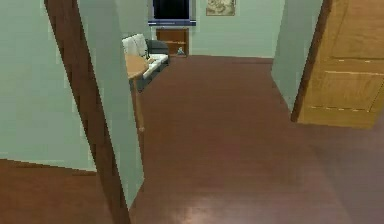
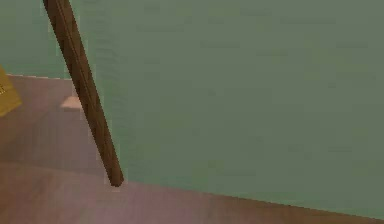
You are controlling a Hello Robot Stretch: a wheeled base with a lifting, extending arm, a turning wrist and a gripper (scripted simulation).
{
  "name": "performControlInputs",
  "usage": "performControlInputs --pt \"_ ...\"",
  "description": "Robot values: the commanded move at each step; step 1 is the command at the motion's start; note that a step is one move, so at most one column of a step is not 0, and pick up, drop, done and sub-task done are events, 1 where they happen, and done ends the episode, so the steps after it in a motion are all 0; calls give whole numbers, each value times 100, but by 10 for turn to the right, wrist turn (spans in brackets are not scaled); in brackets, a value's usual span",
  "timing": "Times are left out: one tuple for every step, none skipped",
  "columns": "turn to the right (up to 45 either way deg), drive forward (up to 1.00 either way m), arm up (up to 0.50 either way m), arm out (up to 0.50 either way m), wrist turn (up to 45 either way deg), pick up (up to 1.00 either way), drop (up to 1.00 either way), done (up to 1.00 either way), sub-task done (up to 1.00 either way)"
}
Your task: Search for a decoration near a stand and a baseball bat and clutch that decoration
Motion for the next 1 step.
performControlInputs --pt "90 0 0 0 0 0 0 0 0"
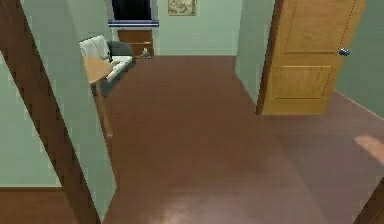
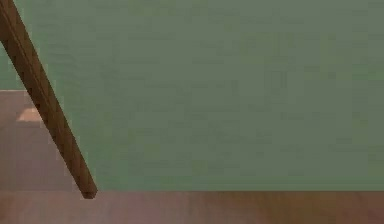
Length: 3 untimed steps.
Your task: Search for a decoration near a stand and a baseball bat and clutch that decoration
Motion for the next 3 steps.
performControlInputs --pt "0 15 0 0 0 0 0 0 0" --pt "-450 0 0 0 0 0 0 0 0" --pt "-300 0 0 0 0 0 0 0 0"
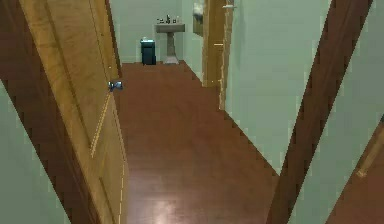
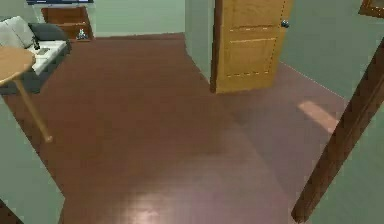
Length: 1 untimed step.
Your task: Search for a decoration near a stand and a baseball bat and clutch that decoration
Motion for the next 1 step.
performControlInputs --pt "0 100 0 0 0 0 0 0 0"
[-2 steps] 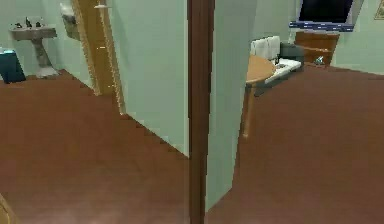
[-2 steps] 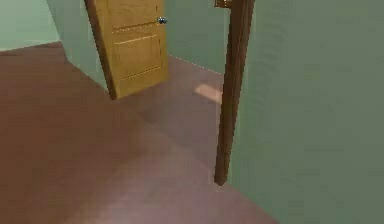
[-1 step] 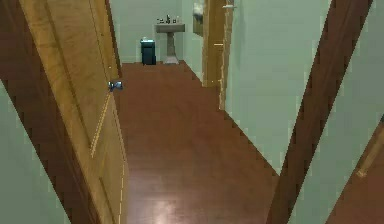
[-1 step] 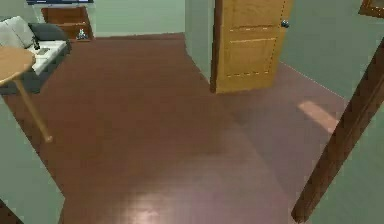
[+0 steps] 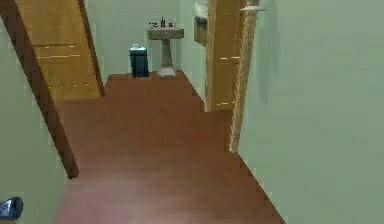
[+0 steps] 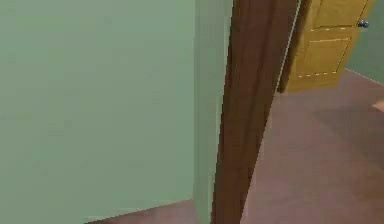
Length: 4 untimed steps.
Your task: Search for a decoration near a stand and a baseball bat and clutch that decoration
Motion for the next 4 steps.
performControlInputs --pt "0 100 0 0 0 0 0 0 0" --pt "0 80 0 0 0 0 0 0 0" --pt "-120 0 0 0 0 0 0 0 0" --pt "0 5 0 0 0 0 0 0 0"
